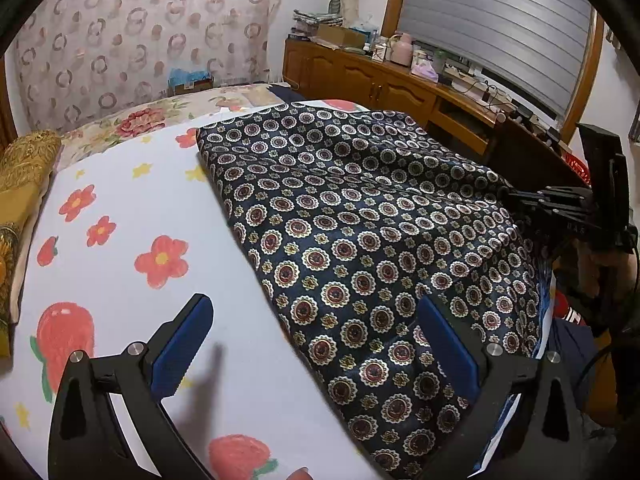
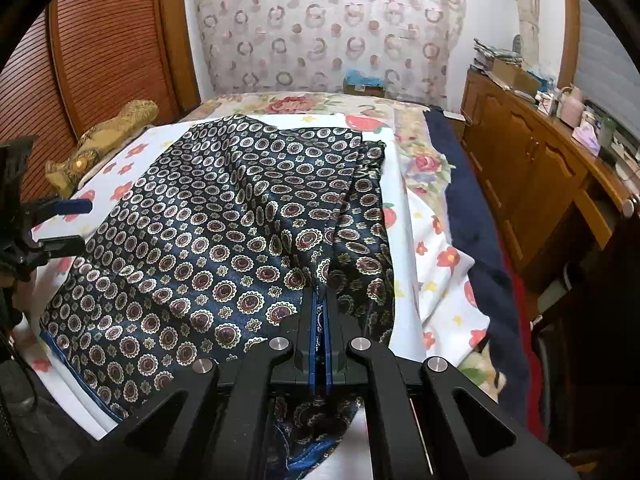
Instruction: Fold small clothes
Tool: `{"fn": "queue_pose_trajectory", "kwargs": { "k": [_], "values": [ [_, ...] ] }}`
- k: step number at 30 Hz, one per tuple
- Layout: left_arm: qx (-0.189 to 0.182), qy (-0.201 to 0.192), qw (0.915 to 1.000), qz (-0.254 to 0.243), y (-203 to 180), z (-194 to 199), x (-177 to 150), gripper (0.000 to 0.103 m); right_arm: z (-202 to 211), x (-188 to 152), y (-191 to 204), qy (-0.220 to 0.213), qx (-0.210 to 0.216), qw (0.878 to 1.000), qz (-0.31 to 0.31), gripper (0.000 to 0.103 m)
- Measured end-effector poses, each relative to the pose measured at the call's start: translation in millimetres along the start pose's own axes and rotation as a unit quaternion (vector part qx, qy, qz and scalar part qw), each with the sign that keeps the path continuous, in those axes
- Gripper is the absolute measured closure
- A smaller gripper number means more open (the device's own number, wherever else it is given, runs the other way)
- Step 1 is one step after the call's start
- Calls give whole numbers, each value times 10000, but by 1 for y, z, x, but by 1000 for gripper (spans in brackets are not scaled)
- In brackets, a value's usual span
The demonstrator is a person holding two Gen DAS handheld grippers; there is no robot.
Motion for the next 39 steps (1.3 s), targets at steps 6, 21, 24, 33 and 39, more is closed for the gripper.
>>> {"fn": "queue_pose_trajectory", "kwargs": {
  "k": [6,21,24,33,39],
  "values": [
    [-1,91,9999,-66,1,1,-6,11,0,-4,8,-112,10,9999,-116,101],
    [-77,124,9997,-173,-3,16,-13,32,18,-28,5,-42,-418,9983,-402,49],
    [-131,248,9995,-124,-1,15,-23,38,19,-40,5,26,-401,9977,-546,47],
    [-350,451,9983,-72,-6,17,-45,48,13,-53,9,213,-179,9976,-629,47],
    [-517,425,9977,-47,-13,26,-56,59,14,-54,15,297,-78,9988,-375,47]
  ]
}}
Point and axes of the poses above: each gripper's, at about its wrist camera, not at the fingertips, and z roughly against the way its jaws point, y to its left, x to its top, the point moved 3 cm from there along -z, roughly the way its jaws point, and after that the axes turned 9 degrees about x, right-handed, at the moved point
